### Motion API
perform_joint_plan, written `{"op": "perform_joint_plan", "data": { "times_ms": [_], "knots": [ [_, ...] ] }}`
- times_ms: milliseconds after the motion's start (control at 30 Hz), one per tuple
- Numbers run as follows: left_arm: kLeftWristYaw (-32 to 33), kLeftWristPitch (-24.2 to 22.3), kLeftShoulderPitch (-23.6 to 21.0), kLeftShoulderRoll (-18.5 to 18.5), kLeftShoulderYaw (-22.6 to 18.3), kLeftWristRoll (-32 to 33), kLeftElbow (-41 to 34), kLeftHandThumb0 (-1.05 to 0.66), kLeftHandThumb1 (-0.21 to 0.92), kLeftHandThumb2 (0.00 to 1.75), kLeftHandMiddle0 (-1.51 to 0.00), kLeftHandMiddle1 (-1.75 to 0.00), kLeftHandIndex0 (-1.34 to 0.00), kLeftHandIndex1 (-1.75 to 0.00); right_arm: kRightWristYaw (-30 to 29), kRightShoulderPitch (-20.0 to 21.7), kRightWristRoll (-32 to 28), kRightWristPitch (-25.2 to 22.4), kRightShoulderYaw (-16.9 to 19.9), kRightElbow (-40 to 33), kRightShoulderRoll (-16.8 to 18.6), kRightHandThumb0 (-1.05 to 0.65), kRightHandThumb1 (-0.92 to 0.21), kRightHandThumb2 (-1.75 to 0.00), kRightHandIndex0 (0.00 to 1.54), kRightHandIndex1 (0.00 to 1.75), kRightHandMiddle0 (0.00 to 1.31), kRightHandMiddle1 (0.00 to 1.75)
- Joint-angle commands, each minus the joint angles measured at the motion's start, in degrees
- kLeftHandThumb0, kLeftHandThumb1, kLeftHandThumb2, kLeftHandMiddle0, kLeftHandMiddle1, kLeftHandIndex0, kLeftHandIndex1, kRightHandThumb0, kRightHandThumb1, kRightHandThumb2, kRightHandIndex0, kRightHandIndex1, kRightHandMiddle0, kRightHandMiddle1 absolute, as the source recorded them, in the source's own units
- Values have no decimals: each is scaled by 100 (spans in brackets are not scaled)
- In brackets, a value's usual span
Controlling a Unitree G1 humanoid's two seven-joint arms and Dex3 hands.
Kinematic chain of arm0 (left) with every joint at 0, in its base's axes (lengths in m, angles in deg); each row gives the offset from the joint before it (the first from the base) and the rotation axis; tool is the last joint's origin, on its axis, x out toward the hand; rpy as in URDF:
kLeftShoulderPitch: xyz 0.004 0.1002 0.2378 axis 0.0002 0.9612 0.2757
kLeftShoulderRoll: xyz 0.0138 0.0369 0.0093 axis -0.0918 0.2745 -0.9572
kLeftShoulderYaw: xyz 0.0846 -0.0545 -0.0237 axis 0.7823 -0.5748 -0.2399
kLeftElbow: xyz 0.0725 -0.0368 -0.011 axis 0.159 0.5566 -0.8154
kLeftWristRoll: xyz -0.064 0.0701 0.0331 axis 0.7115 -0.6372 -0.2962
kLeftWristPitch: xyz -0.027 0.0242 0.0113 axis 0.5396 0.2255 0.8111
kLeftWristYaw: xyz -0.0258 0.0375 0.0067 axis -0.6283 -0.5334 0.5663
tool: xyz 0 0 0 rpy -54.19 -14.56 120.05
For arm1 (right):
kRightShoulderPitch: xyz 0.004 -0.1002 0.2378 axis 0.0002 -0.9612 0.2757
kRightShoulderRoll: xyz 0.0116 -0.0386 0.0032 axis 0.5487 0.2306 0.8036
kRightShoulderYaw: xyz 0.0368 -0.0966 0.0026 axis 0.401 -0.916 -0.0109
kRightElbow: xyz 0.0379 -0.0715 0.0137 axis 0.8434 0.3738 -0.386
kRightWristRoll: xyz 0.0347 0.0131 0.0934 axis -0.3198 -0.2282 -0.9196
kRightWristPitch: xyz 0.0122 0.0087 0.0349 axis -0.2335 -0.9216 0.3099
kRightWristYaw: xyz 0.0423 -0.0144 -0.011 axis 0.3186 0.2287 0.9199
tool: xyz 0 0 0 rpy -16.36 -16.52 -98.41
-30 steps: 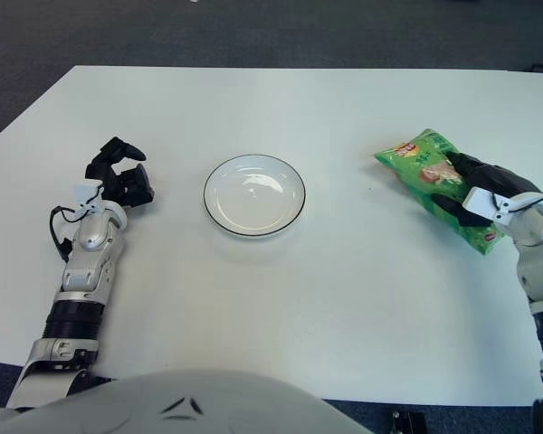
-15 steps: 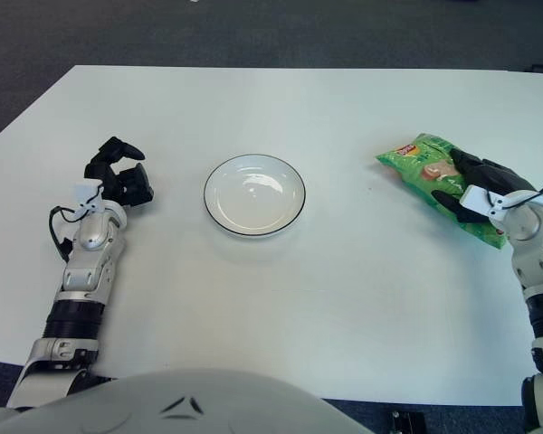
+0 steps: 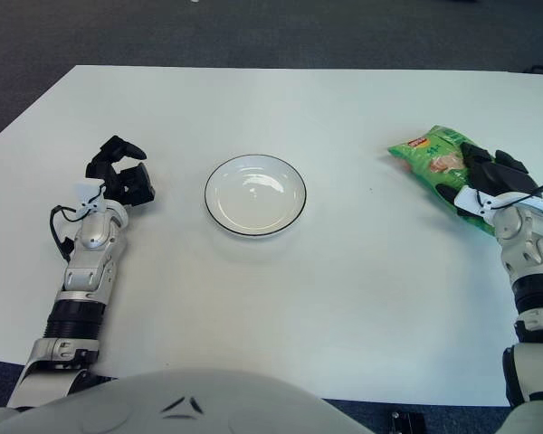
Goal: Put the snack into the plate.
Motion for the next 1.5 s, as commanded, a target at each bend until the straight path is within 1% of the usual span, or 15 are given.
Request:
{"op": "perform_joint_plan", "data": {
  "times_ms": [0,133,200,333,367,400,467,567,767,900,1000,1133,1300,1367,1467],
  "knots": [
    [30,26,684,386,92,-58,296,-51,24,142,-140,-175,-68,-175,-254,-23,144,166,-315,709,314,-86,-91,-70,1,51,0,98],
    [51,40,689,404,95,-72,273,-51,24,141,-140,-175,-68,-175,-693,93,121,350,-397,1012,371,-80,-88,-65,0,83,1,122],
    [35,33,692,402,92,-70,262,-51,24,141,-140,-175,-68,-175,-992,101,116,381,-416,1032,394,-69,-71,-81,0,122,3,152],
    [-3,18,691,394,83,-52,266,-51,24,141,-140,-175,-68,-175,-1325,130,118,216,-469,1063,443,-48,-59,-97,4,161,33,169],
    [-6,19,691,395,80,-48,267,-51,24,141,-140,-175,-68,-175,-1367,127,108,165,-476,1056,458,-31,-54,-103,12,166,39,171],
    [9,20,689,408,80,-50,261,-51,24,141,-140,-175,-68,-175,-1398,-99,86,-175,-394,472,527,-25,-53,-106,15,168,41,172],
    [27,20,687,423,81,-55,252,-51,24,141,-140,-175,-68,-175,-1415,-400,55,-625,-292,-301,604,-10,-31,-127,47,157,56,173],
    [28,-10,685,429,86,-55,240,-51,24,141,-140,-175,-68,-175,-1317,-740,-2,-1417,-51,-1437,759,-3,-18,-140,67,149,64,174],
    [16,-42,690,413,96,-70,233,-51,26,139,-139,-175,-66,-175,-1378,-755,-308,-1769,315,-1578,975,0,-6,-147,86,131,74,175],
    [20,-45,687,419,104,-75,236,-50,26,139,-139,-175,-66,-175,-1359,-755,-433,-1726,439,-1568,1032,0,-2,-150,92,126,76,175],
    [25,-47,684,421,108,-84,242,-50,26,139,-139,-175,-66,-175,-1431,-433,-603,-1200,512,-795,1009,0,1,-155,94,133,74,175],
    [24,-33,685,421,114,-91,252,-50,26,139,-139,-175,-66,-175,-1530,-484,-729,-946,615,-1000,1068,0,-1,-158,91,147,67,175],
    [19,-10,687,429,117,-94,269,-51,26,139,-139,-175,-67,-175,-1510,-472,-759,-1001,681,-1404,1115,0,-13,-151,75,168,54,175],
    [18,-8,688,428,118,-96,273,-51,25,140,-139,-175,-67,-175,-1453,-529,-720,-1210,707,-1815,1150,0,-14,-152,73,171,53,175],
    [23,-5,687,427,120,-100,280,-51,25,140,-139,-175,-67,-175,-1539,-523,-696,-1167,722,-1771,1167,0,-8,-159,77,173,58,175]
  ]
}}
